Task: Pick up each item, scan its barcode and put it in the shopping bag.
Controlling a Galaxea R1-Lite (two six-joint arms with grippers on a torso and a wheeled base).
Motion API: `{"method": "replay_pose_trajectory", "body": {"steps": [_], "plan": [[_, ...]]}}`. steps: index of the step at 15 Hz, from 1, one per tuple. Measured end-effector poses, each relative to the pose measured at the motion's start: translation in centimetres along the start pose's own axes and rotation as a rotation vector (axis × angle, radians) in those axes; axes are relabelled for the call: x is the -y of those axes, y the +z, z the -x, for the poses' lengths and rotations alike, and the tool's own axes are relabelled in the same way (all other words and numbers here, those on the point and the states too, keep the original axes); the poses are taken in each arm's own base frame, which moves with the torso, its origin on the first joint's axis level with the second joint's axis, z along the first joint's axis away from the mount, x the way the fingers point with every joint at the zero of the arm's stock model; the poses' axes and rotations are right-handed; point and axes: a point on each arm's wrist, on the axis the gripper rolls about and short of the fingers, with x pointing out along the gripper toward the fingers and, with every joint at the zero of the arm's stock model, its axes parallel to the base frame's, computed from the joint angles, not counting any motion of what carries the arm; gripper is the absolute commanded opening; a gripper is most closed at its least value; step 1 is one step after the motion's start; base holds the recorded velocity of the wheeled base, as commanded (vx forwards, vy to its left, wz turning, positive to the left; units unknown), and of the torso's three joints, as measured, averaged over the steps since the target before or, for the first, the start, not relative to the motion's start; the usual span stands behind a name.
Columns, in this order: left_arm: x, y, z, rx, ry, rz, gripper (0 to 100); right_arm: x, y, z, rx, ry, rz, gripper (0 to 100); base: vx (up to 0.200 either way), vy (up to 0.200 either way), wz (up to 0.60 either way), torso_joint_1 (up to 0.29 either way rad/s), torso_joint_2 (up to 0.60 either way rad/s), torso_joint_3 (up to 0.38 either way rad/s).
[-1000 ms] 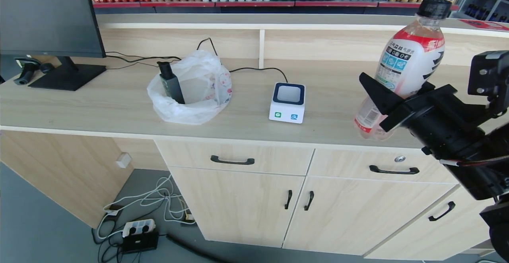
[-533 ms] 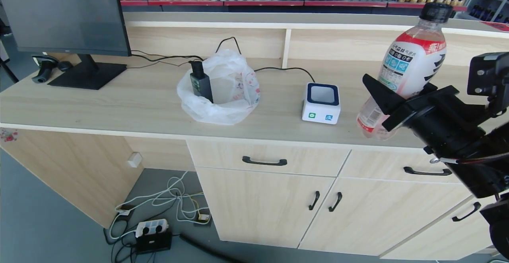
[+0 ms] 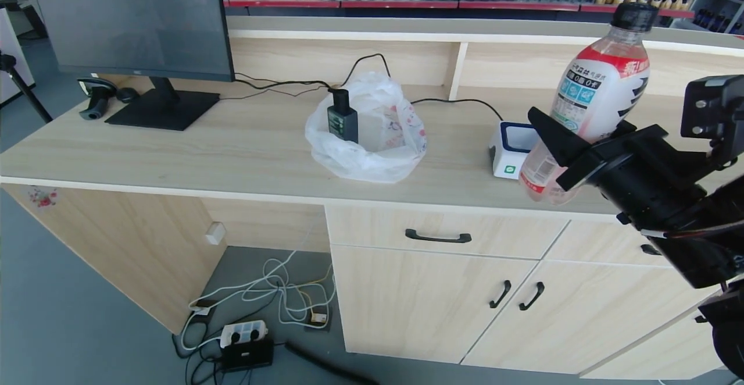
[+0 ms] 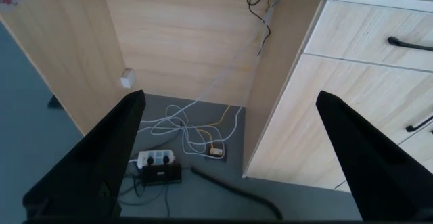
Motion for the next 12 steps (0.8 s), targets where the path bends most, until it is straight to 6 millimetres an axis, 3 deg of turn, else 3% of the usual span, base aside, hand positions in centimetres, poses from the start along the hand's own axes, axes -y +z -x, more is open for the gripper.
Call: {"method": "replay_pose_trajectory", "body": {"steps": [6,12], "plan": [[0.00,0.01,0.00,0.001,0.000,-0.003,100,-0.04,0.15,0.01,0.003,0.003,-0.006,0,0.000,0.000,0.60,0.000,0.00,0.002],[0.00,0.01,0.00,0.001,0.000,-0.003,100,0.11,0.19,0.09,0.007,-0.005,-0.003,0,0.000,0.000,0.00,0.000,0.00,0.000]]}}
